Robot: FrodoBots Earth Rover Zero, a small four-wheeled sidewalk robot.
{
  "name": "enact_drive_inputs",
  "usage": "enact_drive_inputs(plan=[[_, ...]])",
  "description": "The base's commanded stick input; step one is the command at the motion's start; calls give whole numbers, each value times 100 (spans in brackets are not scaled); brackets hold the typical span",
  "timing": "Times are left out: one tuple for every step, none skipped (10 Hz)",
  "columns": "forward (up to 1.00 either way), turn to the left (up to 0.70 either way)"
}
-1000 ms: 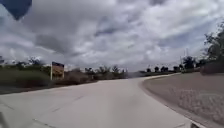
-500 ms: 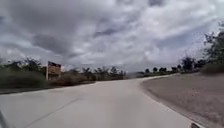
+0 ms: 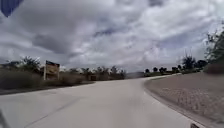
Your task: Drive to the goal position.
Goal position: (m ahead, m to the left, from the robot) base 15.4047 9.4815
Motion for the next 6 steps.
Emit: enact_drive_inputs(plan=[[69,1],[69,1],[69,1],[69,1],[69,0],[69,-14]])
